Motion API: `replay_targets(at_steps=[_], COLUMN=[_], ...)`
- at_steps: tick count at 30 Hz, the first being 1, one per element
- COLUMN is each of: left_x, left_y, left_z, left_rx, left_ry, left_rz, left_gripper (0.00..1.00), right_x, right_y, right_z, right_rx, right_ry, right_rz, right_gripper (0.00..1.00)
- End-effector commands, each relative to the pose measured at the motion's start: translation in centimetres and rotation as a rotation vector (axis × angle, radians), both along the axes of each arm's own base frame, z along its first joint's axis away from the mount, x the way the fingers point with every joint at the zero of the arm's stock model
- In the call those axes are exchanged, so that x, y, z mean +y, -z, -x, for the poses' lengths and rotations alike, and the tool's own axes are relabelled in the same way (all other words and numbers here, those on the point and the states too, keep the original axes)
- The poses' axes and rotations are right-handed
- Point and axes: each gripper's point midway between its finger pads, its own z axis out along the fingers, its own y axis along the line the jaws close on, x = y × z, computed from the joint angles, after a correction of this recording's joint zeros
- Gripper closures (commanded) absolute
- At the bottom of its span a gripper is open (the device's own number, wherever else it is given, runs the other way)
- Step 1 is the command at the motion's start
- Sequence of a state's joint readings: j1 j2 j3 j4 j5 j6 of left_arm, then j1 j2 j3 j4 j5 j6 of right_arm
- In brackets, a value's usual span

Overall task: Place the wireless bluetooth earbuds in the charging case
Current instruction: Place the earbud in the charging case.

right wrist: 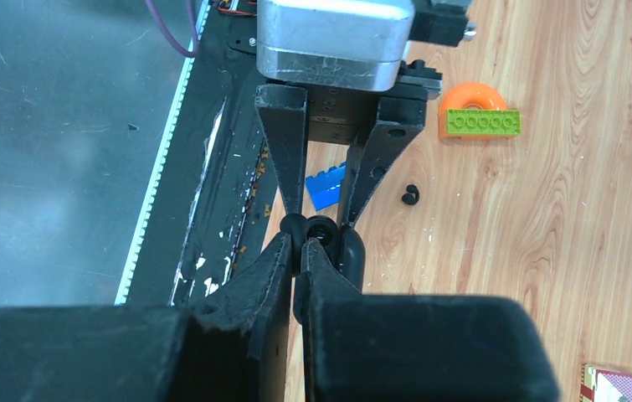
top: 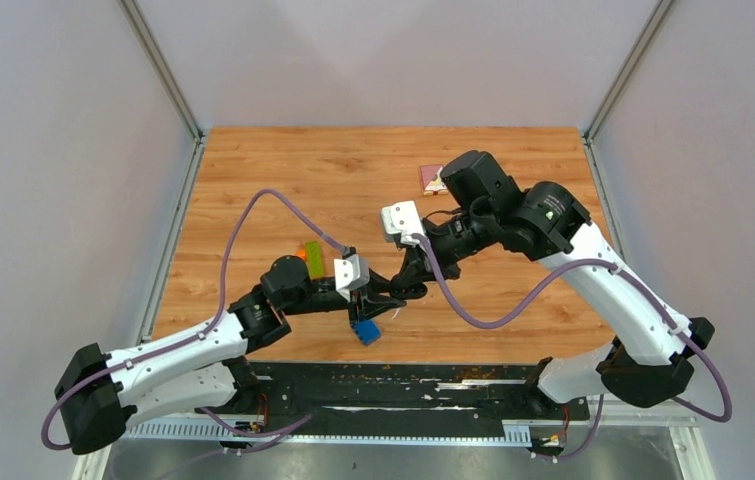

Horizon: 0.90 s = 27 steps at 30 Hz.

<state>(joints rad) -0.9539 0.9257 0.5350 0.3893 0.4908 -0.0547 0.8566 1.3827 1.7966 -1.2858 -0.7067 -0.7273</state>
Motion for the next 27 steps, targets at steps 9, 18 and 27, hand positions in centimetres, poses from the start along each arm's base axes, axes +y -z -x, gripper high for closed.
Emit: replay_targets(at_steps=[9,18,27], left_x=[-0.1,0.0,0.1], left_y=[-5.1,-5.4,-5.4], left_z=[0.3,0.4,0.5], left_rx=[-0.095,-0.094,-0.092], left_ry=[0.017,0.018,0.020], left_rz=[0.110,0.120,0.120], left_gripper=[1.00,1.00,1.00], right_x=[0.2,0.5,0.8], right_y=[1.2,1.9,2.5], right_z=[-0.5,-1.0,-1.4], right_rx=[-0.033,-0.045,-0.069], right_ry=[0.037,0.048,0.039], right_rz=[0.022,0.041,0.059], right_gripper=[1.00,1.00,1.00])
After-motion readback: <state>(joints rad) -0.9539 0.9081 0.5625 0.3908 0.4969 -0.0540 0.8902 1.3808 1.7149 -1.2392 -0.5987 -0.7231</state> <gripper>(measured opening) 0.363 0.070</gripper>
